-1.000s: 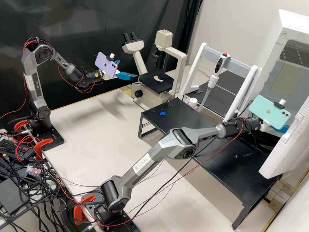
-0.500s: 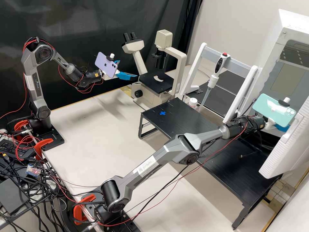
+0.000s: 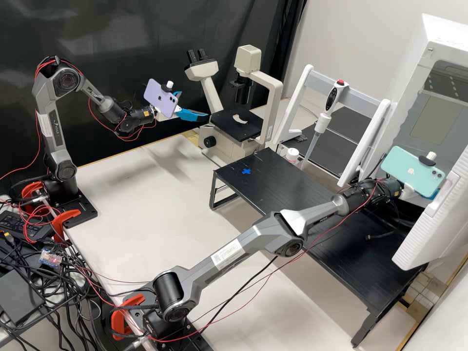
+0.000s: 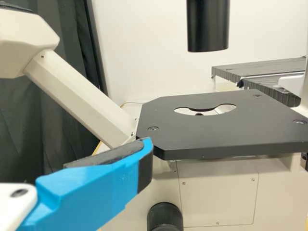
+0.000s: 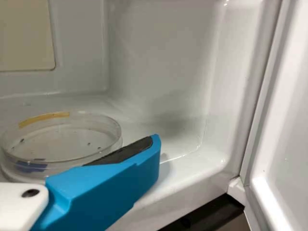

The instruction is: Move the petri dish to the microscope

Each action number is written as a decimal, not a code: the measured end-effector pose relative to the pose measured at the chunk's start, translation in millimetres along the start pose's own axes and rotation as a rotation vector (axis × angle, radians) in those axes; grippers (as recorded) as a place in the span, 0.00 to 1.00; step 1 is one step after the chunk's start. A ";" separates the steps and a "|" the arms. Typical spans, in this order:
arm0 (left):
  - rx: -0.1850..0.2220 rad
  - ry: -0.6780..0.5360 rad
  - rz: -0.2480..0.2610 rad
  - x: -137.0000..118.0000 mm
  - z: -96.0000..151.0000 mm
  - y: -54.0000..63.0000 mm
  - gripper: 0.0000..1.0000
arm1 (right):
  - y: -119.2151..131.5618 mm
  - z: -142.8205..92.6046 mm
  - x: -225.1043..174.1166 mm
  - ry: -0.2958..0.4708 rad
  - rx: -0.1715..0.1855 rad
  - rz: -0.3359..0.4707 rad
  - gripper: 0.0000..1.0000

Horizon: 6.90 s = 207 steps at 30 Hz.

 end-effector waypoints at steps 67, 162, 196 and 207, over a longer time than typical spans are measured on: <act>0.000 0.000 0.000 0.0 0.0 0.0 1.00 | 10.9 -3.3 -66.4 -0.031 0.015 0.031 0.00; 0.000 0.000 0.000 0.0 0.0 0.0 1.00 | -172.4 -156.1 -392.2 0.714 -0.336 -0.621 0.00; 0.000 0.000 0.000 0.0 0.0 0.0 1.00 | -283.6 -253.4 -310.1 0.427 -0.157 -0.377 0.00; 0.000 0.000 0.000 0.0 0.0 0.0 1.00 | -317.1 -249.8 -288.9 0.604 -0.025 -0.253 0.00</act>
